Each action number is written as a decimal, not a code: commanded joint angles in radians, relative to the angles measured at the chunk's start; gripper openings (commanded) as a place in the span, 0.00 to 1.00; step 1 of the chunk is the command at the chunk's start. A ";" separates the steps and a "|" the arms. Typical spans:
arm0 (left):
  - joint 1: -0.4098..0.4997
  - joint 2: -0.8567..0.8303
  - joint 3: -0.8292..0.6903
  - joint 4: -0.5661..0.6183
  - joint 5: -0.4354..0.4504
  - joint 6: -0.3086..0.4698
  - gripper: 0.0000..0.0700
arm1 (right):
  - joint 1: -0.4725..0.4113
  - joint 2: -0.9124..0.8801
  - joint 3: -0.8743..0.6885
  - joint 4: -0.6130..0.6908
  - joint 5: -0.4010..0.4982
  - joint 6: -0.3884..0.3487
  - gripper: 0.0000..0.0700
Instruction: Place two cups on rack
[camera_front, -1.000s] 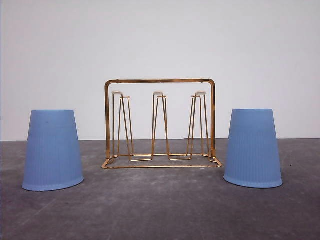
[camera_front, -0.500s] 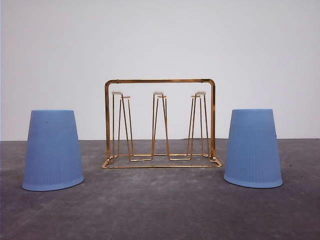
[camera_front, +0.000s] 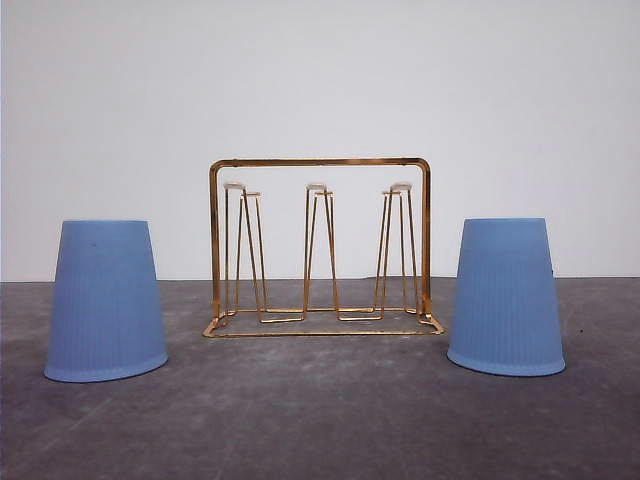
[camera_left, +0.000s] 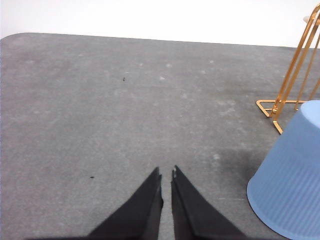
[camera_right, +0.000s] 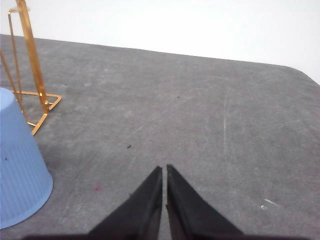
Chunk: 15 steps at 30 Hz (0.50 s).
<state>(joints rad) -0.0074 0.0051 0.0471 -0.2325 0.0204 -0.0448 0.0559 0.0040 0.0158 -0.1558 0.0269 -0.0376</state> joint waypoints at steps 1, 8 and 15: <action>0.001 -0.001 -0.013 -0.005 -0.002 -0.001 0.02 | -0.001 0.000 -0.004 0.011 0.000 0.003 0.02; 0.001 -0.001 -0.013 -0.005 0.006 -0.027 0.02 | 0.000 0.000 -0.004 0.018 -0.004 0.093 0.02; 0.001 0.000 0.026 0.053 0.006 -0.241 0.02 | 0.000 0.000 0.013 0.125 -0.046 0.184 0.01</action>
<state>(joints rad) -0.0074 0.0051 0.0484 -0.1947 0.0246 -0.1948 0.0559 0.0040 0.0184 -0.0409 -0.0115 0.0955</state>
